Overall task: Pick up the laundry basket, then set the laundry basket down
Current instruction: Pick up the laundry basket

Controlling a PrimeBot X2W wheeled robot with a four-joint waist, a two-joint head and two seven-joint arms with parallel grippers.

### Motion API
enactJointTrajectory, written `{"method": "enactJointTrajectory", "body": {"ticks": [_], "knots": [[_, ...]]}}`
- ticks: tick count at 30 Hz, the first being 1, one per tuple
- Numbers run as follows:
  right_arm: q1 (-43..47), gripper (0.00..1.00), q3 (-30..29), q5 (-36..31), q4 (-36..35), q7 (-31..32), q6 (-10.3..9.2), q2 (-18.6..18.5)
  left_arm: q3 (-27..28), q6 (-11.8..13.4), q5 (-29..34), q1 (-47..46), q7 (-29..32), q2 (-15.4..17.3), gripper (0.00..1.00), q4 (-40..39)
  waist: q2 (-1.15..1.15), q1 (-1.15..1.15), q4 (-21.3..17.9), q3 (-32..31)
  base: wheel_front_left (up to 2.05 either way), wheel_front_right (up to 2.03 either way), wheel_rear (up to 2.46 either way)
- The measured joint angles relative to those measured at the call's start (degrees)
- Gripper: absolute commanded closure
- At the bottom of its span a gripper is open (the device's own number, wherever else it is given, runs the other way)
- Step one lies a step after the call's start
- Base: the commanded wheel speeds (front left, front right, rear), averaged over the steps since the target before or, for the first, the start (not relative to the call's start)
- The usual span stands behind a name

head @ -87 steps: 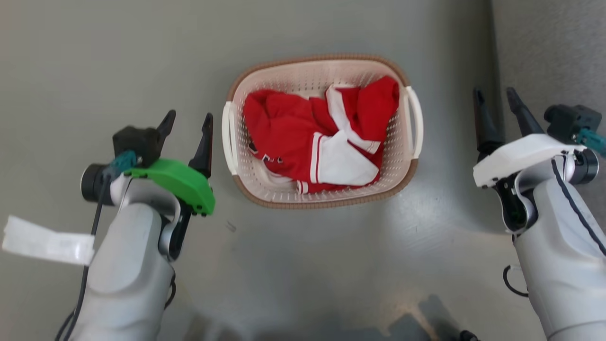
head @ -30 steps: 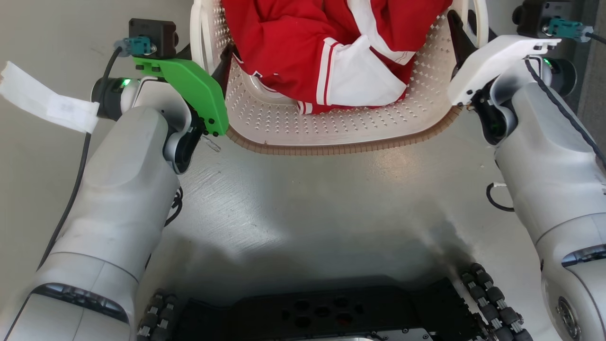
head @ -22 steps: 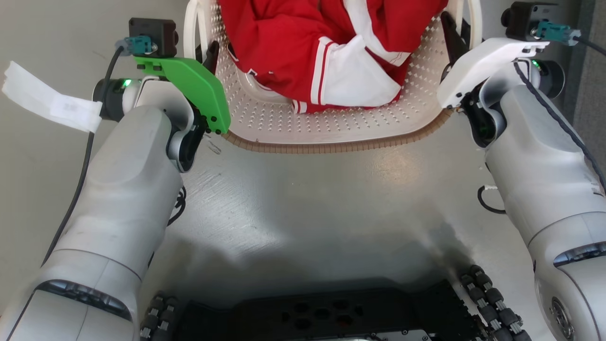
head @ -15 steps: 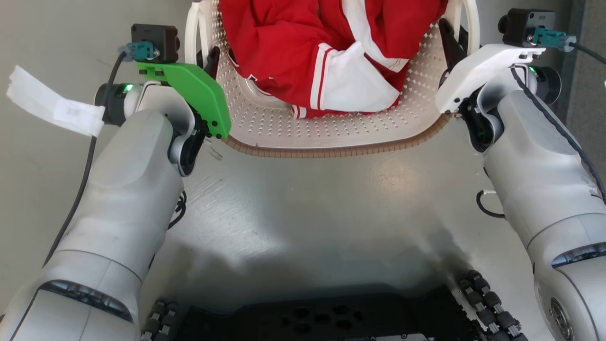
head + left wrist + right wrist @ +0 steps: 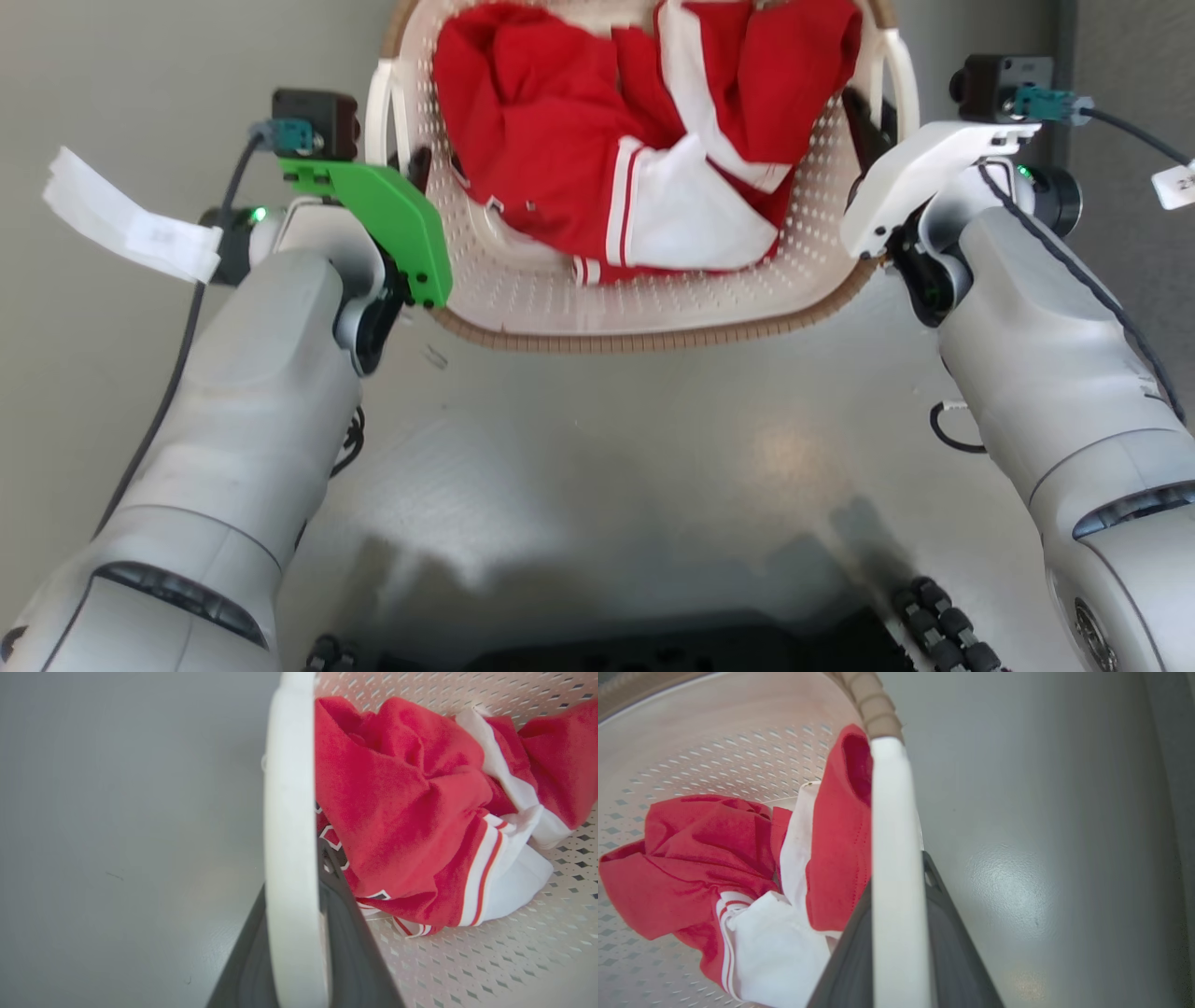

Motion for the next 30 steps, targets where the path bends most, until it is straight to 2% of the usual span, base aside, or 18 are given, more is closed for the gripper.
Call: {"method": "enactJointTrajectory", "body": {"ticks": [18,30], "knots": [[2.9,1.00,4.9,3.9,2.6,8.0,-0.01,0.6,-2.4,-0.7,-4.7,4.9,4.5,-0.3,1.00,2.9,0.00,0.00,-1.2,-12.8,0.00,0.00,0.00],[9.7,1.00,10.5,10.5,0.2,12.9,-0.12,0.4,-4.6,-0.9,-6.6,9.8,7.7,-0.2,1.00,4.1,0.00,-0.01,-1.7,-21.7,0.00,0.00,0.00]]}}
